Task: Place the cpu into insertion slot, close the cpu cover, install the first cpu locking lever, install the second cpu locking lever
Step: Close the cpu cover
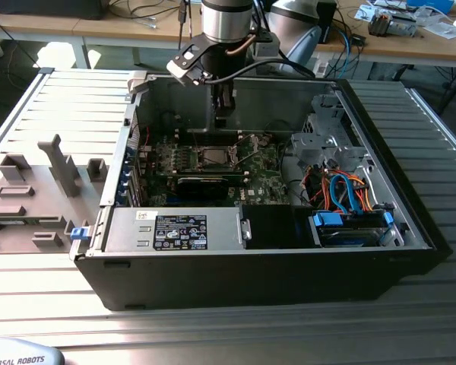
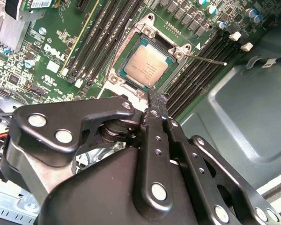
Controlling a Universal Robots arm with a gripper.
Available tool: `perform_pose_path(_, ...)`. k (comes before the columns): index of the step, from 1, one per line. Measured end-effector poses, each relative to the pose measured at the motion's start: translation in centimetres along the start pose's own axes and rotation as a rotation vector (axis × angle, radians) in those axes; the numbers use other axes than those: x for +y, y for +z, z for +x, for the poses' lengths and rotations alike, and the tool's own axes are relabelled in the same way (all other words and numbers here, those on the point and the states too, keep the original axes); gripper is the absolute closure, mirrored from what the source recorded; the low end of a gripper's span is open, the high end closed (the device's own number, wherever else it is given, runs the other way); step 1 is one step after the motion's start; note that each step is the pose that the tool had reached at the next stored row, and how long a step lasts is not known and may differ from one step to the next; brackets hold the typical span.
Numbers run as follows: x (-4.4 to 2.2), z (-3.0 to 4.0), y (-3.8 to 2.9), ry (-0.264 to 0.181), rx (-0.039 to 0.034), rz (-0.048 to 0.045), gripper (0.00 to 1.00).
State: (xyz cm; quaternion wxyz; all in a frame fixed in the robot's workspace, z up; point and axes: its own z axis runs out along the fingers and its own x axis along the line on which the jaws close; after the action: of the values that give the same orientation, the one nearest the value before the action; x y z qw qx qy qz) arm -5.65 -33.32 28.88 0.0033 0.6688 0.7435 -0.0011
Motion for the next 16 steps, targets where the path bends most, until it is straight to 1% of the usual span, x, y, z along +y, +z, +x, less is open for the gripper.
perform_pose_path(11, 0.12, -0.02, -0.03, 0.0, -0.0002, 0.0001, 0.89)
perform_pose_path(14, 0.39, -0.04, -0.02, 0.0, -0.0002, 0.0001, 0.89)
perform_pose_path(16, 0.7, -0.08, -0.02, 0.0, -0.0002, 0.0001, 0.89)
